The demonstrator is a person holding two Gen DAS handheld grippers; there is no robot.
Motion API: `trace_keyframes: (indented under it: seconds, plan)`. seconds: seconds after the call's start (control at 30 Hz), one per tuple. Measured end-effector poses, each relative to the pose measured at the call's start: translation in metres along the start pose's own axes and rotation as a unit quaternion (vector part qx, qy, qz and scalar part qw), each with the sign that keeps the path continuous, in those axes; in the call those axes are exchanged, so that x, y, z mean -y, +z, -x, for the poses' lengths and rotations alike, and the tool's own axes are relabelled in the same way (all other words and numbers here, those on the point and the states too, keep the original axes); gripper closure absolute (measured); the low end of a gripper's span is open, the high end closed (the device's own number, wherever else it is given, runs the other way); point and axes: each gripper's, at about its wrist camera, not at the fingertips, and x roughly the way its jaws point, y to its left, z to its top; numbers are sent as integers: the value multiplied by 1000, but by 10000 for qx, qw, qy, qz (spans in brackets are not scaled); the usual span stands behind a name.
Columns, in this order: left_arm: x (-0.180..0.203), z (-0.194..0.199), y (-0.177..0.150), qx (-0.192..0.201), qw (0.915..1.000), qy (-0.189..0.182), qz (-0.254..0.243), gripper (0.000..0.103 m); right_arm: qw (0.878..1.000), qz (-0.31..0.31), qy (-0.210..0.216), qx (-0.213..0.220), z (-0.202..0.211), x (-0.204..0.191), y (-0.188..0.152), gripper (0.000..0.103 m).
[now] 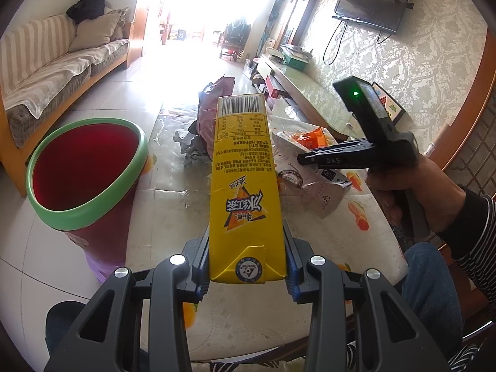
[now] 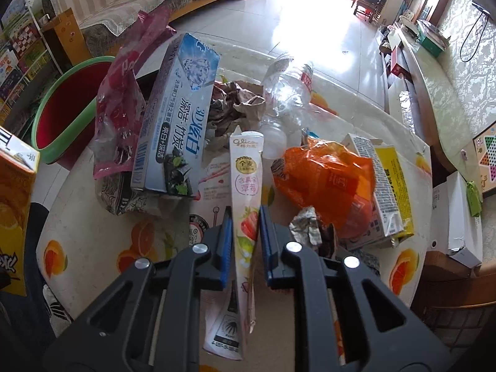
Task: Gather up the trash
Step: 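Carry the yellow carton with the left tool while the right tool grasps the drink carton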
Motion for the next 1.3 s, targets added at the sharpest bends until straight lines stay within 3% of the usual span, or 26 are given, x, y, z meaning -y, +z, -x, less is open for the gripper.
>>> trace_keyframes:
  seconds: [0.3,0.57,0.83,1.0,1.3]
  plan:
    - [6,8,2,149,9999,9,-85,68,9960,-457,123,762,72,10,-25,86]
    - [-10,19,20,423,9987,286,-35,68,9868,-471,227,1532,121,-6,-16,86]
    - [-82,24,61,699,9917,1047,244,68,9817,-205,540,1812,127,-42,0,86]
    - [-137,9,86,648,9855,1503,458,68,9807,-64,655,1839,121,-65,11,86]
    - [-191,-22,97,278,9819,1717,749,67,9819,27,675,1771,102,-93,34,86]
